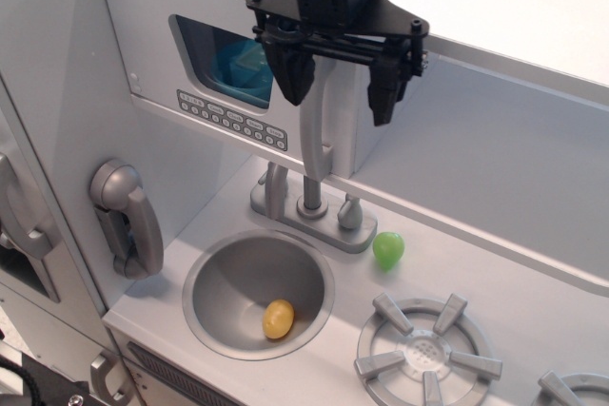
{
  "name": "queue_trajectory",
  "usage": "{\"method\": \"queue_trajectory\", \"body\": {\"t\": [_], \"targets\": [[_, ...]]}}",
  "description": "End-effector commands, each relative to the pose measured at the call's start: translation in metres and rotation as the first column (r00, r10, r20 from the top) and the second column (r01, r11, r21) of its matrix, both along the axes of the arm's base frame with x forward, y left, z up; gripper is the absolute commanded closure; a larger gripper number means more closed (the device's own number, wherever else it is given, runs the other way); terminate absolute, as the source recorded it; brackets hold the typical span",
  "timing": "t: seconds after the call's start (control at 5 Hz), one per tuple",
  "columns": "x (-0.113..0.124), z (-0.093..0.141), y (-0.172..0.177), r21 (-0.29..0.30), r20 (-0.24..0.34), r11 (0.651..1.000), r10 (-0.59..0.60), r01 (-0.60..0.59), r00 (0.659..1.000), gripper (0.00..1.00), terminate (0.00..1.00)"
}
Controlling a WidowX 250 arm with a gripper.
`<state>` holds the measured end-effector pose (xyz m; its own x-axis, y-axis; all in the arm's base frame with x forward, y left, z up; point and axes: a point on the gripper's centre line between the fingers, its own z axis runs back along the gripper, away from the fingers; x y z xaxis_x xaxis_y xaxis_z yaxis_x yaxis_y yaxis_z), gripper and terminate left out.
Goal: Open microwave
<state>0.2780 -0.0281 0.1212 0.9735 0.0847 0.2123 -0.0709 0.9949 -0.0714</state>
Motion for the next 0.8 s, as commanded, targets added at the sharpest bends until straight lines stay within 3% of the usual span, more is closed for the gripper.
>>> {"method": "queue_trajectory", "body": {"t": [0.0, 0.4, 0.6], "targets": [[0.015, 0.011, 0.012, 0.049, 0.062, 0.997, 0.062, -0.065, 0.996, 0.0, 0.0], [0.027, 0.01, 0.018, 0.075, 0.088, 0.993, 0.087, -0.094, 0.992, 0.0, 0.0], [0.03, 0.008, 0.014, 0.085, 0.136, 0.994, 0.058, -0.07, 0.989, 1.0, 0.0]]}}
